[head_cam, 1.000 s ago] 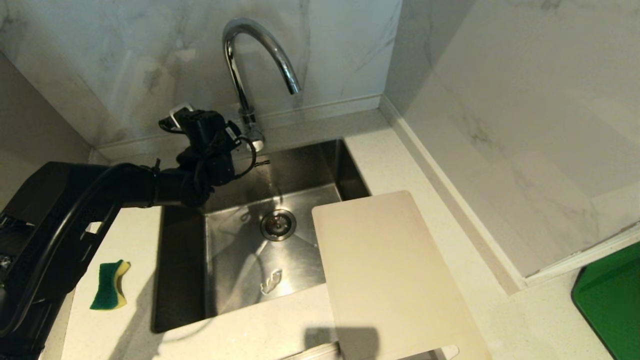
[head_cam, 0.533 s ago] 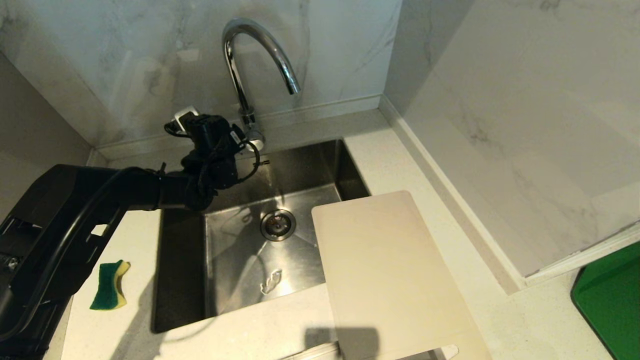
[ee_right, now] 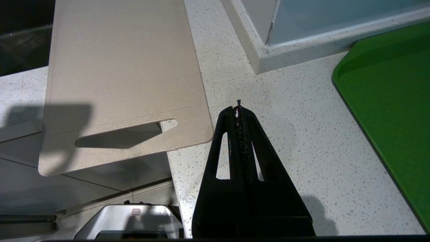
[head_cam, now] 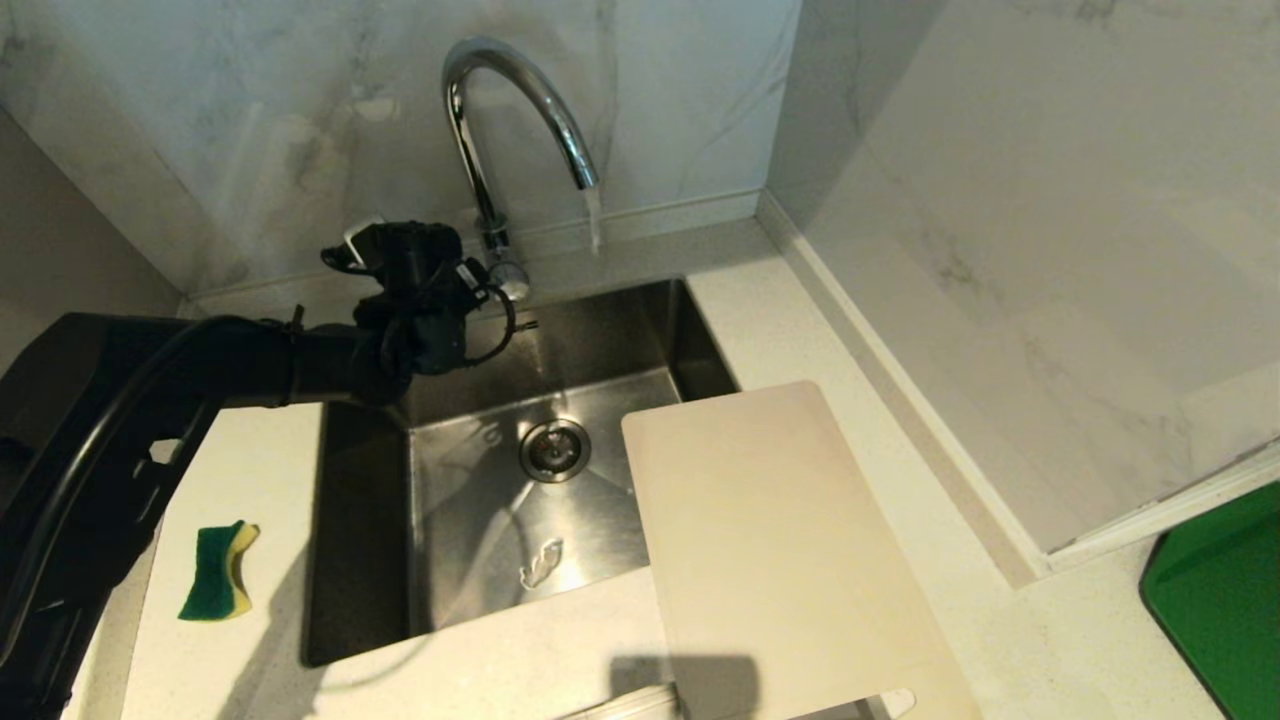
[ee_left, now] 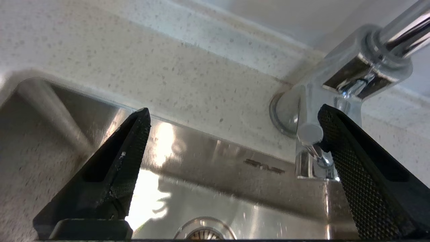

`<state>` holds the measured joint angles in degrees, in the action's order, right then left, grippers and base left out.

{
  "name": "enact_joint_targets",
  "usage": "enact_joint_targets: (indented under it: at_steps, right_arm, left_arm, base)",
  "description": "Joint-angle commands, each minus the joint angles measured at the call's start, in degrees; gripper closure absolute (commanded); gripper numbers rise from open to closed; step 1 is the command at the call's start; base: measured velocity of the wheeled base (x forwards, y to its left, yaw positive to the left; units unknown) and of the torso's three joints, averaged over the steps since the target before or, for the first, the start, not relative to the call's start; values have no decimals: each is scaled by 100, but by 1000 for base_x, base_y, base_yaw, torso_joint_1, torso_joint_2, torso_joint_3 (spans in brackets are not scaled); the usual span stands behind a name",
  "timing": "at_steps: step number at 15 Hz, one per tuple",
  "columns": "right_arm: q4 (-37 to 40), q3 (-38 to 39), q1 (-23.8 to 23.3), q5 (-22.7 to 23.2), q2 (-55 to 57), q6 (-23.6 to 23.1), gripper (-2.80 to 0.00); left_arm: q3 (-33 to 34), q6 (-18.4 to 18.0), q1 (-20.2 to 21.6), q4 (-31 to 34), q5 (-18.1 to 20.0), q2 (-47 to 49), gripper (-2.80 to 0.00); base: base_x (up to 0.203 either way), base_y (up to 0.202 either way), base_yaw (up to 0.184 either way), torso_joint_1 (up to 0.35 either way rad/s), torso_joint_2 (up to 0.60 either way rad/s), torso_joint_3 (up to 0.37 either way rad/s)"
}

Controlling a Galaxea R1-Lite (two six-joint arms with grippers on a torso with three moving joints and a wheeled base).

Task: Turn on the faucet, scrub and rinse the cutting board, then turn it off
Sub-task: Turn on the tap

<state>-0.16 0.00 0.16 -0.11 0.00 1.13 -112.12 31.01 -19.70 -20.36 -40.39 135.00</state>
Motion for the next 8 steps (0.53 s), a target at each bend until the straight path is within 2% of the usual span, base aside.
enact_joint_targets:
  at_steps: [1,5,8]
  right_arm:
    - [-2,0,2,2,0,2,0]
    - [-2,0,2,2,0,2,0]
    - [-2,0,2,2,0,2,0]
  left_arm:
    - [32,37,28,66,-39,-88,-280]
    - [41,128,36,358,26,-161,-280]
    - [41,690,28,1029,356,-292,-280]
  base:
    - [0,0,0,0,0,0]
    - [0,0,0,0,0,0]
    - [0,0,0,0,0,0]
